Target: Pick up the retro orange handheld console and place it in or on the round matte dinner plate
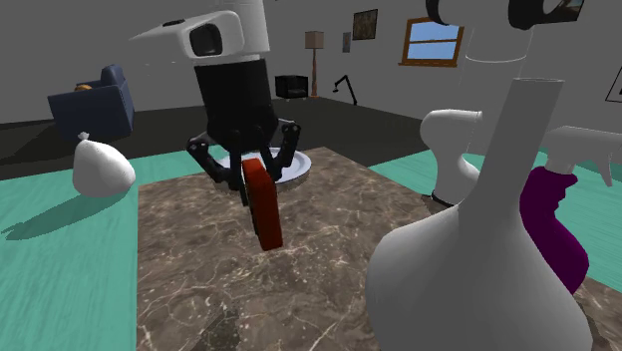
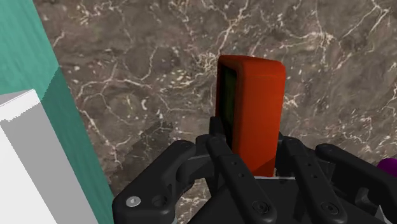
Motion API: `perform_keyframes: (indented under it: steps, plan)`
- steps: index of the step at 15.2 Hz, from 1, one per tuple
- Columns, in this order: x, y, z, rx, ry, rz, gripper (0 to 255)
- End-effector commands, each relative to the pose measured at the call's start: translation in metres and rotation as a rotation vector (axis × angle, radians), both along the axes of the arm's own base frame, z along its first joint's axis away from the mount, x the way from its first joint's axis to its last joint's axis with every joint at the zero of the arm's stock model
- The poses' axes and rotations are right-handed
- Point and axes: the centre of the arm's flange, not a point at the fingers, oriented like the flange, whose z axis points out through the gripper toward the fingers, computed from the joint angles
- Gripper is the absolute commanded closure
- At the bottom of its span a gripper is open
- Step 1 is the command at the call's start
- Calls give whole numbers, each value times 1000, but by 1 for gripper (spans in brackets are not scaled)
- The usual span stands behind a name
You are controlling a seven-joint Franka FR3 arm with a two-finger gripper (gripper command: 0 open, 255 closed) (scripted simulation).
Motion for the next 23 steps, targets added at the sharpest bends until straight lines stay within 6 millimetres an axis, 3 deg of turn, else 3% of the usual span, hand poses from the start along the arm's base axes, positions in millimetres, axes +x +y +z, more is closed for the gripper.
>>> perform_keyframes:
  steps: [1,23]
  plan:
    - [-11,-7,3,0,0,0,255]
    - [-264,-150,16,0,0,0,255]
